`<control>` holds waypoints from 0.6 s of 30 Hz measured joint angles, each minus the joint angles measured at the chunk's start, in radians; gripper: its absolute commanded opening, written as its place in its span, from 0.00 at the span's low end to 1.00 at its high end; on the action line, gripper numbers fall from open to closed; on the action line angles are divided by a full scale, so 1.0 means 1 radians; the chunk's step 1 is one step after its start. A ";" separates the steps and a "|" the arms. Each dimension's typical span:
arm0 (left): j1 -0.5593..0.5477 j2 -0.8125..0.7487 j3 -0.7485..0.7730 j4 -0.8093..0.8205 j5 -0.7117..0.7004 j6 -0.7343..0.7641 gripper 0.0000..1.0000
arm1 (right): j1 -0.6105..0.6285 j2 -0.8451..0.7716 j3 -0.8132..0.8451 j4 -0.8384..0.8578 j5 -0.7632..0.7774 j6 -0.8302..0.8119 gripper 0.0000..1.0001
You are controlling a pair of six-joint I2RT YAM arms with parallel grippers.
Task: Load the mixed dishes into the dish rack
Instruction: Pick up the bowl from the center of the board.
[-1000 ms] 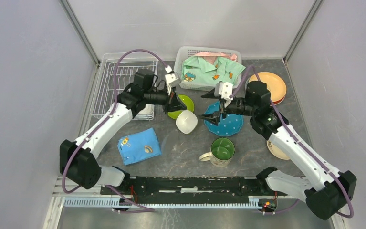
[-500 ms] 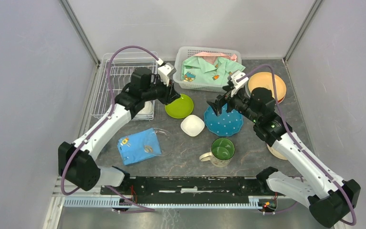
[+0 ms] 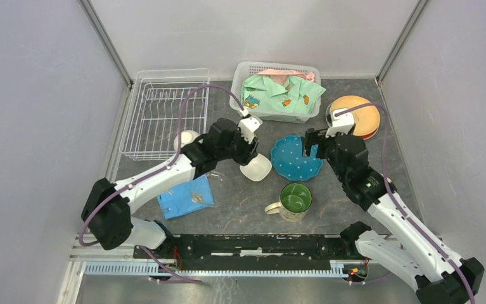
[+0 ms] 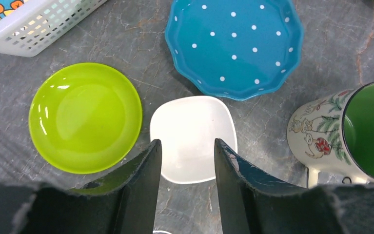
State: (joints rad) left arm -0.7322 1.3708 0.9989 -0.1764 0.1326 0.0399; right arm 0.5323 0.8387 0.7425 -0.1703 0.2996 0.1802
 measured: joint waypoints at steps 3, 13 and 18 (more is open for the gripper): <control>-0.051 0.045 0.000 0.037 -0.068 -0.016 0.52 | 0.000 -0.061 -0.021 -0.005 0.045 0.026 0.98; -0.175 0.286 0.018 0.090 -0.211 -0.060 0.51 | -0.001 -0.207 -0.117 0.002 0.122 0.071 0.98; -0.201 0.348 0.038 0.103 -0.235 -0.069 0.50 | -0.001 -0.222 -0.134 -0.011 0.133 0.078 0.98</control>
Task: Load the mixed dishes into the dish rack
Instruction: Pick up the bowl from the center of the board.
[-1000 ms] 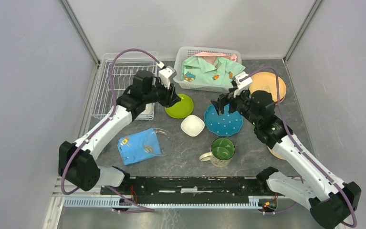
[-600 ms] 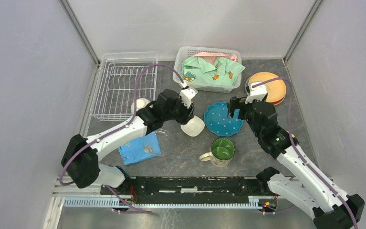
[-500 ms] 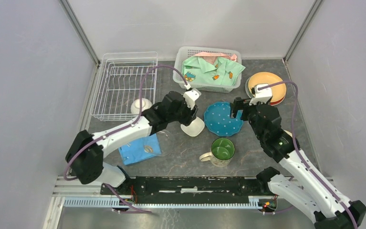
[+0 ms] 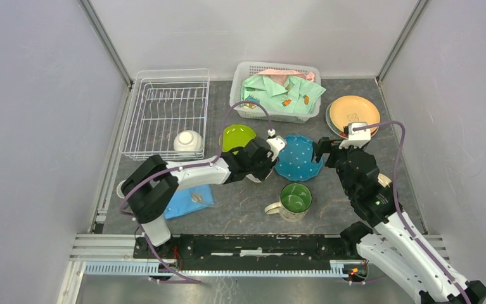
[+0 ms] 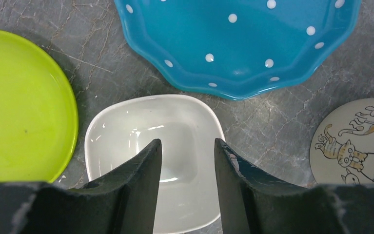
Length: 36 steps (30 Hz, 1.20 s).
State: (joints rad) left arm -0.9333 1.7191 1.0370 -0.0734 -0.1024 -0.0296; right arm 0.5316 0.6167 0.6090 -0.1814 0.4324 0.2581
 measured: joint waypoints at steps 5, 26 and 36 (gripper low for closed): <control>-0.008 0.027 0.015 0.005 -0.003 -0.003 0.50 | -0.002 -0.011 0.000 0.000 0.010 0.000 0.98; -0.054 -0.003 0.080 -0.031 -0.052 -0.093 0.60 | -0.002 -0.071 -0.052 -0.017 0.020 0.041 0.98; -0.082 0.005 0.080 -0.028 -0.053 -0.097 0.58 | -0.002 -0.095 -0.066 -0.023 0.016 0.053 0.98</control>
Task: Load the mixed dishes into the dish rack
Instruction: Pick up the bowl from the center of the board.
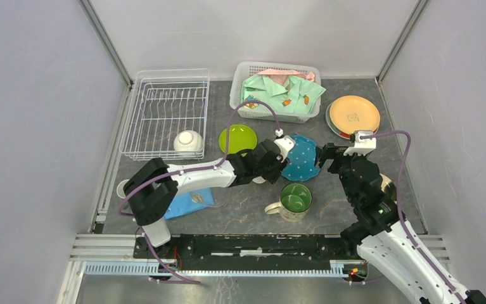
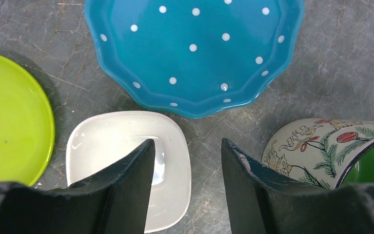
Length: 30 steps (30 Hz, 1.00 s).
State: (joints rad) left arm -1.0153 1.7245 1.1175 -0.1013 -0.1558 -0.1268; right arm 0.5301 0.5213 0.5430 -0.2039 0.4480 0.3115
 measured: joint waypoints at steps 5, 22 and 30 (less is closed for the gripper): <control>-0.019 0.034 0.000 0.001 -0.011 0.000 0.57 | 0.000 -0.014 -0.002 -0.002 0.000 0.000 0.98; -0.041 0.067 -0.006 -0.039 -0.134 0.002 0.02 | 0.000 -0.032 -0.017 -0.008 -0.014 -0.002 0.98; -0.040 0.016 -0.005 -0.098 -0.100 0.000 0.02 | 0.000 -0.042 -0.031 -0.001 -0.021 -0.001 0.98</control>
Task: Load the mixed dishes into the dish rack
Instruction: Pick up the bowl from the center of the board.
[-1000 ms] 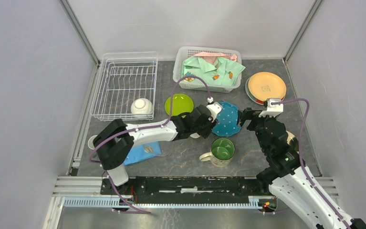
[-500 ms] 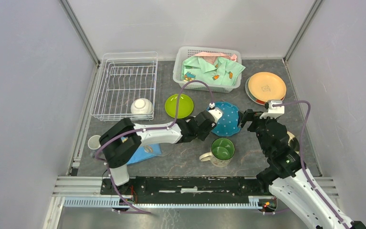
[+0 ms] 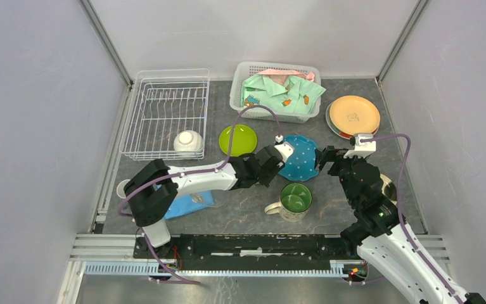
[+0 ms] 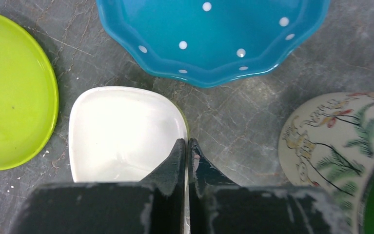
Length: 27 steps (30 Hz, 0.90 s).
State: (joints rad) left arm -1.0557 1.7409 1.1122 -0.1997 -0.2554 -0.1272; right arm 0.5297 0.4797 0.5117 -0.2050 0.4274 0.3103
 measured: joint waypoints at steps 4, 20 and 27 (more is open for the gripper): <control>0.000 -0.035 0.026 -0.046 0.030 -0.015 0.02 | 0.000 -0.002 -0.010 0.010 -0.003 0.001 0.98; 0.203 -0.274 0.058 -0.058 0.219 -0.152 0.02 | 0.000 -0.020 -0.070 0.032 -0.039 0.007 0.98; 0.438 -0.365 0.058 -0.056 0.369 -0.202 0.02 | 0.000 -0.021 -0.091 0.039 -0.066 0.007 0.98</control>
State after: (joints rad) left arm -0.6178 1.3754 1.1706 -0.2562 0.1135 -0.3290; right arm 0.5297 0.4591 0.4206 -0.1661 0.3614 0.3176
